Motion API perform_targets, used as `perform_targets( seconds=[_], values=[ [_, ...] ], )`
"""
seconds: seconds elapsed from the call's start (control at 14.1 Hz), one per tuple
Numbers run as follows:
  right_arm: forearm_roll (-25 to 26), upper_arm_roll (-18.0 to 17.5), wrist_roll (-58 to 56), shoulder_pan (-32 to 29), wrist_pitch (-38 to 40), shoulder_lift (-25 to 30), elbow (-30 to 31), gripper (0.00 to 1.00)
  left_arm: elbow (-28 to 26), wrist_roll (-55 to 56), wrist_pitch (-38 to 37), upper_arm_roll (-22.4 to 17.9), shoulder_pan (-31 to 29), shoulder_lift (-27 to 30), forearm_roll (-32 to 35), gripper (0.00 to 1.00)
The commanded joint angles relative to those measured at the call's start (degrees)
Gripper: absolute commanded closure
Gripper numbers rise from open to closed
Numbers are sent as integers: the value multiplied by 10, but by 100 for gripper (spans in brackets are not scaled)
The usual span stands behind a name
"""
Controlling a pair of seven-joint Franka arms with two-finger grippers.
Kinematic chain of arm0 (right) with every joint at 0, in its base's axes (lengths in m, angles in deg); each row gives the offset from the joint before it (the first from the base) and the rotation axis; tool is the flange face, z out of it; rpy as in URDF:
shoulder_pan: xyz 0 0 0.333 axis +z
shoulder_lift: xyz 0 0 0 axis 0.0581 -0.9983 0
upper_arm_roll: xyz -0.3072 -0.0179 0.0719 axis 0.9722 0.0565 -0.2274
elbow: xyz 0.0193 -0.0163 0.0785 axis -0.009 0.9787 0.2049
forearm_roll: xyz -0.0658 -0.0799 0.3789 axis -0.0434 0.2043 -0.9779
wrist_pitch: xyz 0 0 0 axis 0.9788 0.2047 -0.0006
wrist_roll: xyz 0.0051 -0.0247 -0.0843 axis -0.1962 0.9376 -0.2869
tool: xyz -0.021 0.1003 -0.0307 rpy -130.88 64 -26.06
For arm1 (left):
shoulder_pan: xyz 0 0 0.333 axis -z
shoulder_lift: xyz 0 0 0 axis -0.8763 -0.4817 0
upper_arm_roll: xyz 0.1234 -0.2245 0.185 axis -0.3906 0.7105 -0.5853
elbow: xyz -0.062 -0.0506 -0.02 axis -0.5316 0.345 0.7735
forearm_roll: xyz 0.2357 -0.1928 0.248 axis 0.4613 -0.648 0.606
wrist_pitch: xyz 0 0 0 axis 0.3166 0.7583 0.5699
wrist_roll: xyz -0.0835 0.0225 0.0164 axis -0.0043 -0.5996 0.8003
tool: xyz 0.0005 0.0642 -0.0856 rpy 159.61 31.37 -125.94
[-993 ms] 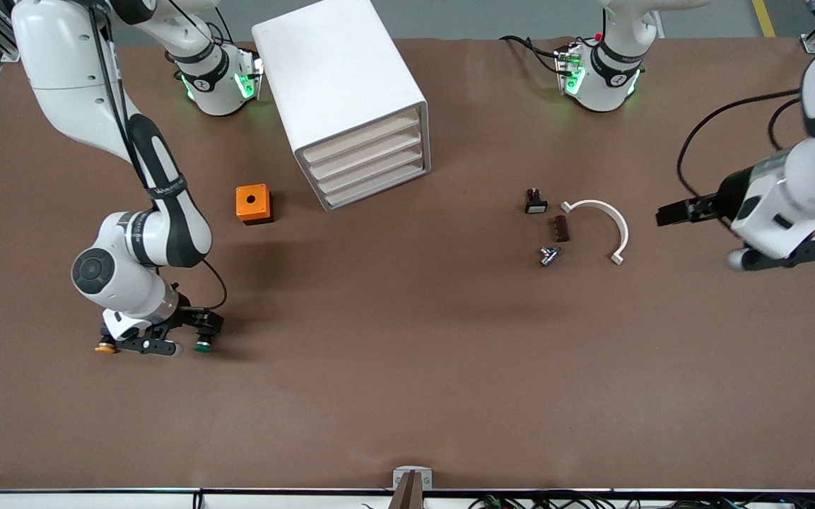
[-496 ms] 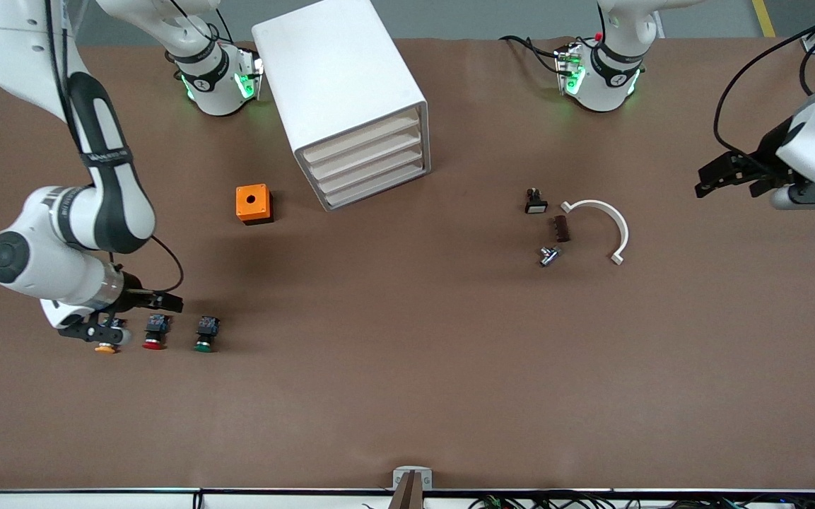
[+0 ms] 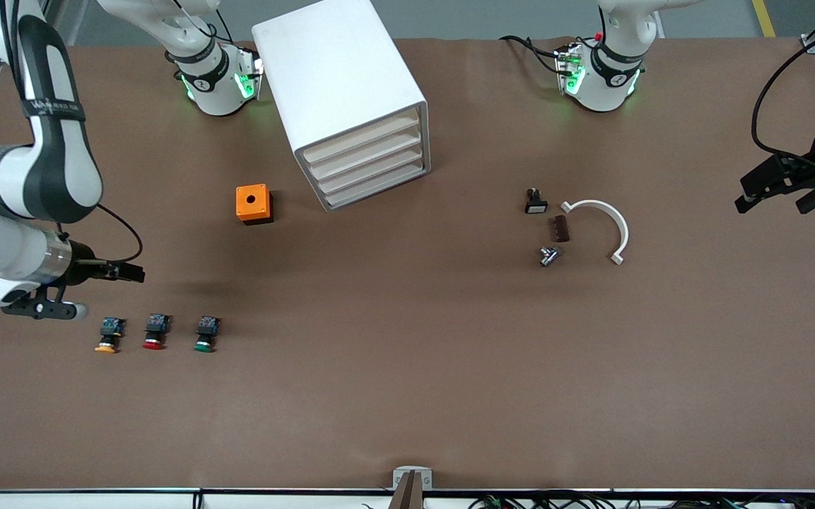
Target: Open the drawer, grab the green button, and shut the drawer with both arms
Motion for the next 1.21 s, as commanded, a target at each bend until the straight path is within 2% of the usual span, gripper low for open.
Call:
perform_targets(
  seconds=[0.0,0.14,0.28,0.35,0.64,0.78,0.92,1.13],
  values=[
    [9,-7,-4,-14,60,27,-33,0,46,2,-8,1,7,-31,10,1],
    [9,-6,-5,-16,88,41,-53,0,60,3,-8,-11,35,-45,26,1],
    [12,-6,-5,-18,112,52,-67,0,90,15,-8,-54,81,-65,41,1],
    [16,-6,-5,-19,118,55,-71,0,96,19,-8,-63,91,-69,40,1],
    [17,-7,-6,-28,137,81,-74,0,95,15,-9,-63,78,-69,39,1],
    [17,-7,-5,-27,167,83,-92,0,91,11,-9,-52,53,-68,37,1],
    [36,-10,-5,-26,202,77,-125,0,87,11,-23,-18,22,-66,35,1],
    [43,-11,-6,-22,208,77,-131,0,65,11,-38,-19,26,-60,35,1]
  ],
)
